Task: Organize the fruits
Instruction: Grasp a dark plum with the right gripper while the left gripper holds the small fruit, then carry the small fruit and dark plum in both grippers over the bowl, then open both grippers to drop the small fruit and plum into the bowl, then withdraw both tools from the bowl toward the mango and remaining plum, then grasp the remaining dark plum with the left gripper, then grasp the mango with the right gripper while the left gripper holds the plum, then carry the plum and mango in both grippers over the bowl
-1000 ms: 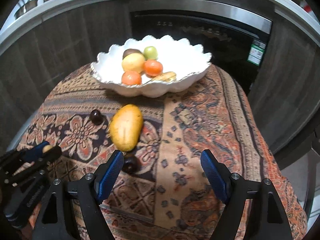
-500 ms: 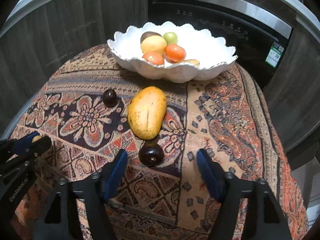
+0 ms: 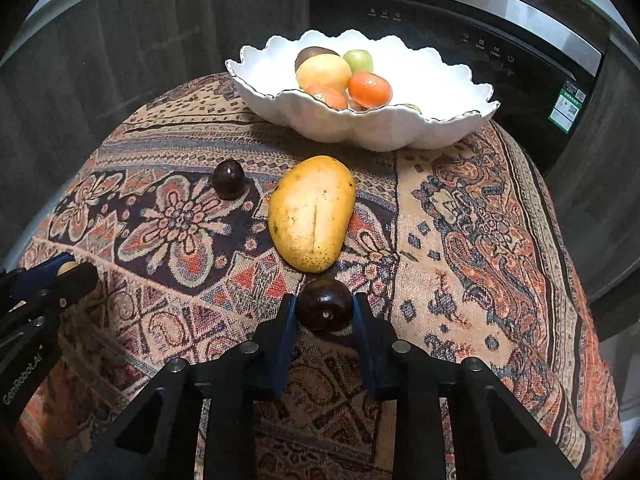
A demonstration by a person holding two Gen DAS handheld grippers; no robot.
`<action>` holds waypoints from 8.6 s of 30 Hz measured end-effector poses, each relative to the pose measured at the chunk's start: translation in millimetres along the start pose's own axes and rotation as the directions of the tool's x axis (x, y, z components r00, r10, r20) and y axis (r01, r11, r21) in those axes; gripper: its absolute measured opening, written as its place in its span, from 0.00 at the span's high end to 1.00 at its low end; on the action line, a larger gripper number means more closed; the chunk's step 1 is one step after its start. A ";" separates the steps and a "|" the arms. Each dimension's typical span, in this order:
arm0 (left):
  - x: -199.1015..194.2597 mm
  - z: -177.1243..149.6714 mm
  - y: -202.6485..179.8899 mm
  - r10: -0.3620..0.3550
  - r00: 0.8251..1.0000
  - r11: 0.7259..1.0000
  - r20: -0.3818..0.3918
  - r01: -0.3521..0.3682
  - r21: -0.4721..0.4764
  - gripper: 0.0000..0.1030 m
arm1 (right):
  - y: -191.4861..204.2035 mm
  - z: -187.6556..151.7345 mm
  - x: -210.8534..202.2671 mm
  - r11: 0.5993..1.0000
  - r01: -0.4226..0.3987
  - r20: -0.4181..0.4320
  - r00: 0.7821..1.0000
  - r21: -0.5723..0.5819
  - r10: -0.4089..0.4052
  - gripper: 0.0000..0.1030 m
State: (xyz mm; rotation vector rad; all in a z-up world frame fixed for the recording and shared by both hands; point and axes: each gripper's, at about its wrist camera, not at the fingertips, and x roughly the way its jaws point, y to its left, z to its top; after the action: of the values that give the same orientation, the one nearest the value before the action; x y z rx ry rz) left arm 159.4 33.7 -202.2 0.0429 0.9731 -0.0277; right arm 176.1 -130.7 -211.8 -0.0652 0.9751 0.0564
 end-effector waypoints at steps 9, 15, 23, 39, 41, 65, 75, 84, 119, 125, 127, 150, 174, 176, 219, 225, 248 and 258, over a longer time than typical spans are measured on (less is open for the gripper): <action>-7.8 4.5 -5.0 -0.008 1.000 1.000 0.019 0.008 0.005 0.76 | -8.4 4.2 -15.5 1.000 -0.013 0.017 1.000 0.022 0.013 0.72; -13.2 12.8 -7.4 -0.020 1.000 1.000 0.024 0.020 0.007 0.76 | -11.5 9.5 -27.9 0.999 -0.016 0.022 1.000 0.030 0.015 0.72; -22.4 30.3 -19.1 -0.028 0.999 0.999 0.034 0.027 0.033 0.76 | -24.1 23.1 -42.6 0.999 -0.007 0.040 0.999 0.051 0.005 0.72; -26.9 86.8 -54.7 -0.088 0.995 0.993 0.036 0.085 0.086 0.76 | -64.5 70.2 -58.1 0.995 0.018 0.084 0.996 0.100 -0.027 0.72; -26.2 96.2 -57.8 -0.091 0.995 0.992 0.040 0.087 0.093 0.76 | -68.2 77.9 -57.6 0.995 0.020 0.088 0.996 0.102 -0.029 0.72; 25.5 197.3 -78.3 -0.117 0.993 0.986 0.015 0.114 0.119 0.75 | -95.5 164.7 -23.6 0.992 0.042 0.075 0.996 0.120 -0.051 0.72; 63.7 211.9 -81.1 -0.124 0.991 0.986 -0.050 0.129 0.109 0.75 | -105.6 181.8 12.2 0.989 0.055 0.028 0.998 0.138 -0.059 0.72; 77.5 211.8 -85.6 -0.119 0.990 0.983 -0.078 0.128 0.128 0.59 | -111.1 184.8 25.4 0.986 0.064 0.008 0.998 0.152 -0.066 0.71; -40.0 178.6 -30.9 -0.008 0.998 0.996 0.060 0.002 0.086 0.14 | -63.7 153.2 -79.4 0.988 0.077 0.136 0.986 0.135 -0.095 0.30; -44.5 161.4 -27.7 -0.008 0.998 0.997 0.055 0.003 0.077 0.14 | -57.1 137.0 -83.8 0.988 0.073 0.126 0.988 0.137 -0.090 0.30; -43.3 155.5 -27.8 -0.009 0.999 0.997 0.048 0.005 0.075 0.14 | -56.4 131.1 -83.8 0.988 0.074 0.120 0.989 0.139 -0.091 0.30; 25.3 109.9 -52.6 -0.025 0.998 0.991 -0.052 0.031 0.127 0.21 | -71.7 79.2 -33.7 0.975 0.095 0.016 0.995 0.200 -0.100 0.30; 95.8 97.4 -72.9 -0.101 0.986 0.982 -0.136 0.120 0.143 0.58 | -86.7 65.9 18.5 0.967 0.119 -0.062 0.992 0.227 -0.107 0.30; 96.0 96.8 -73.5 -0.106 0.985 0.981 -0.135 0.125 0.145 0.66 | -88.0 65.5 19.2 0.966 0.117 -0.063 0.992 0.232 -0.105 0.30; 41.5 67.8 42.3 -0.023 0.997 0.999 -0.078 0.020 -0.036 0.73 | 9.6 69.0 54.2 0.991 0.054 -0.131 0.991 0.126 -0.038 0.37; 39.6 67.8 43.9 -0.023 0.997 0.999 -0.076 0.020 -0.041 0.73 | 13.1 70.9 54.1 0.993 0.047 -0.123 0.992 0.105 -0.033 0.50; -8.1 92.8 -0.9 -0.069 0.998 0.997 -0.004 0.069 0.025 0.73 | -20.8 72.1 -31.3 0.989 0.015 -0.005 1.000 0.145 -0.014 0.51; -25.8 128.4 -32.6 -0.111 0.993 0.991 0.040 0.108 0.073 0.73 | -48.4 100.6 -68.3 0.987 0.035 0.073 0.996 0.157 -0.047 0.51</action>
State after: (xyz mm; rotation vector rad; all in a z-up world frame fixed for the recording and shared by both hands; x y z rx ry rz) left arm 249.4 -5.0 -109.5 0.0535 0.9293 -0.1635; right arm 224.6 -172.1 -97.4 0.0596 0.8984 -0.0552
